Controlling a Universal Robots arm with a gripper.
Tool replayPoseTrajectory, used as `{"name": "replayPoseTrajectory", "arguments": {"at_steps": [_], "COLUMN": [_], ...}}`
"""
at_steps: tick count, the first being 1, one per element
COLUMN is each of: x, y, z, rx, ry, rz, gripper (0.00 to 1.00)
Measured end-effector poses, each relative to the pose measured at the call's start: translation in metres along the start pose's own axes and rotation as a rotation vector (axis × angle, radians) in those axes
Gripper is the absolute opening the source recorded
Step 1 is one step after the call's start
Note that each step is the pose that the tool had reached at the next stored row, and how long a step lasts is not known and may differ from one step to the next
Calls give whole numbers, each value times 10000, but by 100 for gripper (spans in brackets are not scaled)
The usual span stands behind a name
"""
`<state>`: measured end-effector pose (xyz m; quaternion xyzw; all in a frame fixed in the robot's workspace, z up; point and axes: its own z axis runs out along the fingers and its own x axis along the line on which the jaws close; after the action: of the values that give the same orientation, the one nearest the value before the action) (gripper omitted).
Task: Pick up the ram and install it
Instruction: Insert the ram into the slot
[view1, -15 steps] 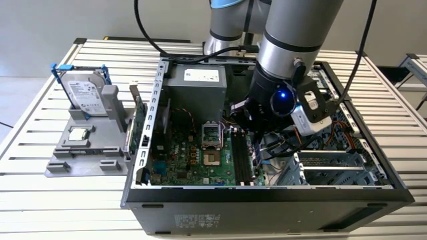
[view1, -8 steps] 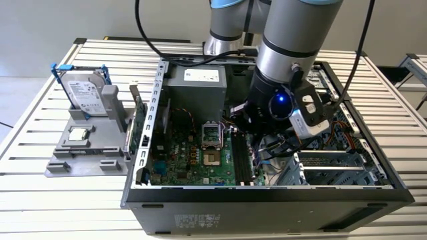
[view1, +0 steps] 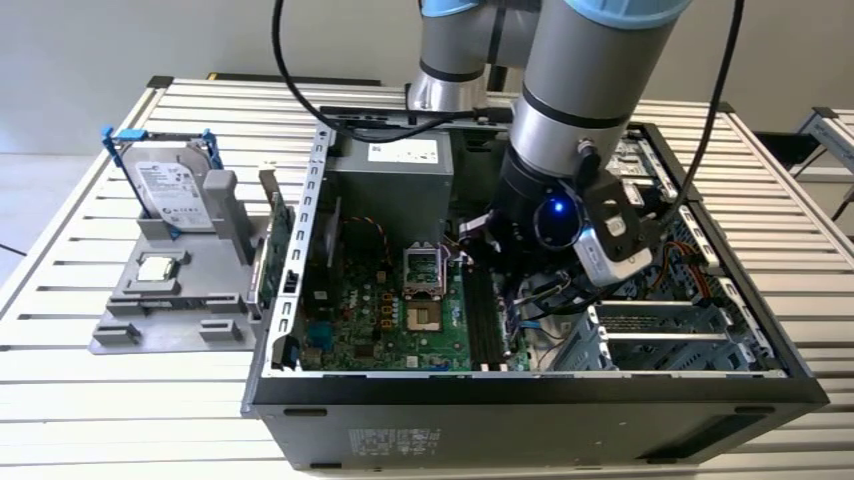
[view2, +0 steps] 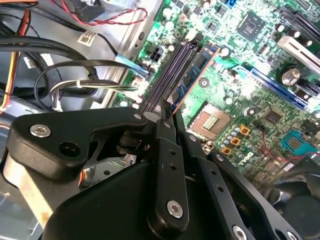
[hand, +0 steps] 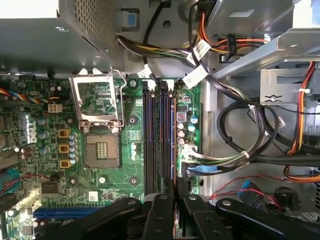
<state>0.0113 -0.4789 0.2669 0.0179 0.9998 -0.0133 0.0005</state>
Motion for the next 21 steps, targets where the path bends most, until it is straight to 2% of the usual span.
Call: {"name": "replayPoseTrajectory", "arguments": {"at_steps": [4, 21], "x": [0, -17], "y": [5, 35], "z": [51, 192], "rx": [-19, -101], "ry": [1, 4], "rz": [0, 1], "gripper": [0, 0]}}
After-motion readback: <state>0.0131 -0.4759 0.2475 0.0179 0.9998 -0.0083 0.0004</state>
